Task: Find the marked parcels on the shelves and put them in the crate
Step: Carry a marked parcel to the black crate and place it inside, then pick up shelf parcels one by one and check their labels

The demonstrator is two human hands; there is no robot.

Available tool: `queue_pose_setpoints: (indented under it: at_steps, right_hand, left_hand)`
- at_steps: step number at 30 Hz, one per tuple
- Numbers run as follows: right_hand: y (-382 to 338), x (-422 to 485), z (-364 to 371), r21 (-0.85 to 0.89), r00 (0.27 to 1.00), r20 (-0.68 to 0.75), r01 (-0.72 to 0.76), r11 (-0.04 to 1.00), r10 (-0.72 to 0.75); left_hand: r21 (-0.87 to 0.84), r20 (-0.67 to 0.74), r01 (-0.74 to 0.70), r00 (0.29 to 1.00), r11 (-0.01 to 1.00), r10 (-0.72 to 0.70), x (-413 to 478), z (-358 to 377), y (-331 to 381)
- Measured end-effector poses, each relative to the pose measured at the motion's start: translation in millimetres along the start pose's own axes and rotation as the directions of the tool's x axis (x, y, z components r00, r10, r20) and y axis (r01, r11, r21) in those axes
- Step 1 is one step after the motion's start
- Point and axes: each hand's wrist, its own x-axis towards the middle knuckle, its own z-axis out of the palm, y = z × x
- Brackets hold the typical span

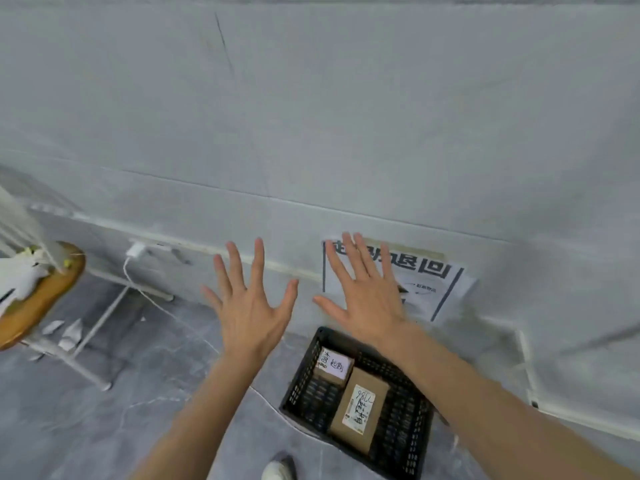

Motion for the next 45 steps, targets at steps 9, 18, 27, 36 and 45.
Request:
queue_pose_setpoints:
  at_steps: [9,18,27,36,45]
  right_hand:
    - [-64.2,45.3,-182.4,-0.063,0.974,-0.217,0.056,0.996,-0.069]
    - [-176.7,47.8,-310.3,0.047,0.920,-0.370,0.156,0.987,-0.128]
    - [-343.5,31.6,-368.5,0.091,0.828,-0.434,0.433,0.897,-0.355]
    - [-526.9,-19.3,-409.0,0.137,0.603,-0.485,0.767,0.626,-0.633]
    - [-614.2,-89.3,-412.2,0.156,0.320,-0.538,0.947,0.281,-0.780]
  left_hand:
    - [0.209,-0.232,0.041,0.973,0.977,0.009,-1.4,-209.3,0.2]
    - [0.203,-0.425,0.158,0.904,0.966,-0.058,-41.6,-398.9,-43.1]
    - [0.335,-0.589,0.377,0.799,0.864,-0.120,-147.3,-548.1,-141.0]
    - [0.291,-0.778,0.718,0.562,0.633,-0.280,-301.0,-637.7,-207.9]
    - [0.189,-0.884,0.933,0.297,0.305,-0.361,-441.9,-650.8,-180.5]
